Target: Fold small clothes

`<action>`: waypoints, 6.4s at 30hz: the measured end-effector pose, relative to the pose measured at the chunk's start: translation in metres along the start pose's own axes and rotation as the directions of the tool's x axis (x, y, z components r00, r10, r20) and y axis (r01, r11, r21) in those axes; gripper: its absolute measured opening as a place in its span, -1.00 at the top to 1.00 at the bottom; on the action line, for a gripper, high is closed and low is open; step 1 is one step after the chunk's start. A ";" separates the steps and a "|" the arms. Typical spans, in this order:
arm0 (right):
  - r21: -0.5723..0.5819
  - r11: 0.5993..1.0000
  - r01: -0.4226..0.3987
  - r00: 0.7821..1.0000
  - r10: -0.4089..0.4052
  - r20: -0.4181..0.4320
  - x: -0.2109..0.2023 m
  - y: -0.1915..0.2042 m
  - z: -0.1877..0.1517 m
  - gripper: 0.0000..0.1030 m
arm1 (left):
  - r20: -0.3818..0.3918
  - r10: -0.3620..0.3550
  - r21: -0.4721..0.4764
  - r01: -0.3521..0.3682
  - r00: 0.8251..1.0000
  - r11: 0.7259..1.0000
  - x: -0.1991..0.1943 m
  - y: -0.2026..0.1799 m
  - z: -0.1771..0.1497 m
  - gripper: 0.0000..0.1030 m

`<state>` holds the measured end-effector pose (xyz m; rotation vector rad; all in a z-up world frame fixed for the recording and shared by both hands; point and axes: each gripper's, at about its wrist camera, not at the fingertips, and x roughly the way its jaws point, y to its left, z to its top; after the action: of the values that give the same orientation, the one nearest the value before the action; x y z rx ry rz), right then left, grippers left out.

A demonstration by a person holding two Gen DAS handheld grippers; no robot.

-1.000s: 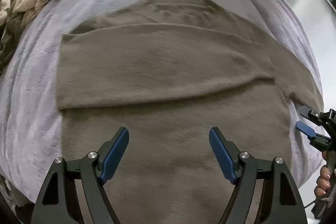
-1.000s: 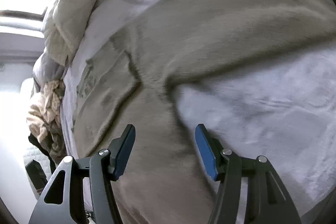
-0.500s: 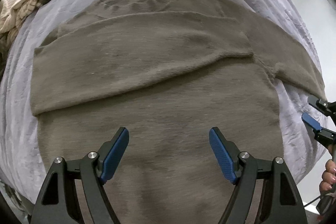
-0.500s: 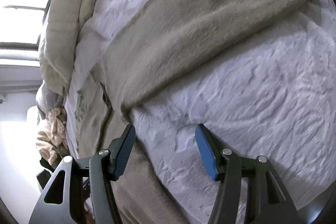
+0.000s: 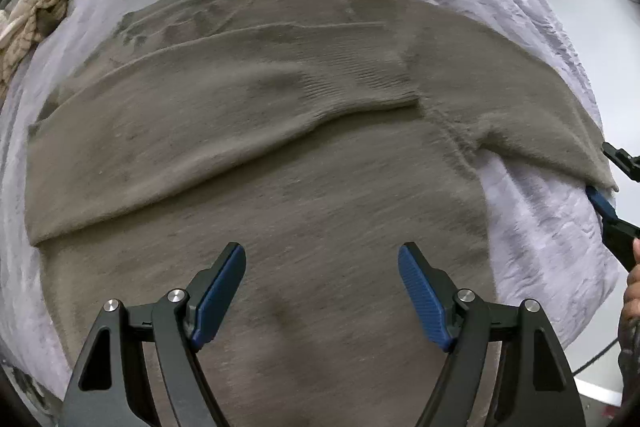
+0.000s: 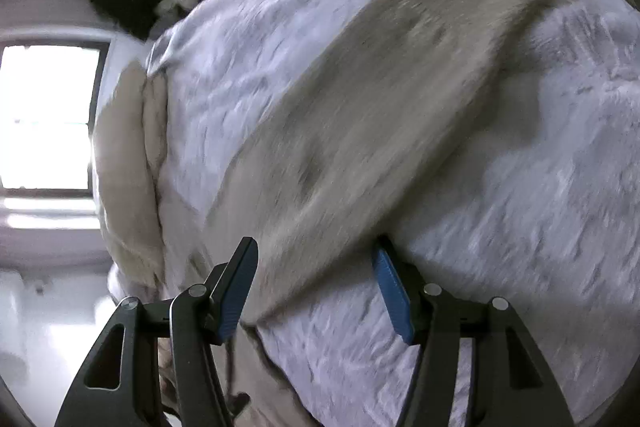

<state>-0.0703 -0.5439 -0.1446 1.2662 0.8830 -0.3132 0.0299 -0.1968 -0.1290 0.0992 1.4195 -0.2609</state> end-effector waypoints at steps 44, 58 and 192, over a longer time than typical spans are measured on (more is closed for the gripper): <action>-0.749 0.584 -0.312 0.847 -0.185 -0.498 0.214 0.262 -0.266 0.84 | 0.160 0.164 -0.377 -0.094 0.973 0.922 -0.022 0.212 -0.011 -0.53; -0.416 0.897 -0.148 0.911 -0.040 -0.410 0.206 0.211 -0.214 0.33 | 0.190 0.025 -0.425 0.059 0.981 0.903 0.002 0.256 -0.017 -0.53; -0.652 0.758 -0.029 0.879 -0.292 -0.378 0.125 0.165 -0.184 -0.99 | 0.056 0.090 -0.352 -0.065 0.994 0.934 -0.033 0.265 -0.044 -0.90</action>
<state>0.0446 -0.2922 -0.1272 0.6195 1.3558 0.1987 0.0463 0.0729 -0.1261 -0.1459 1.3671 0.0563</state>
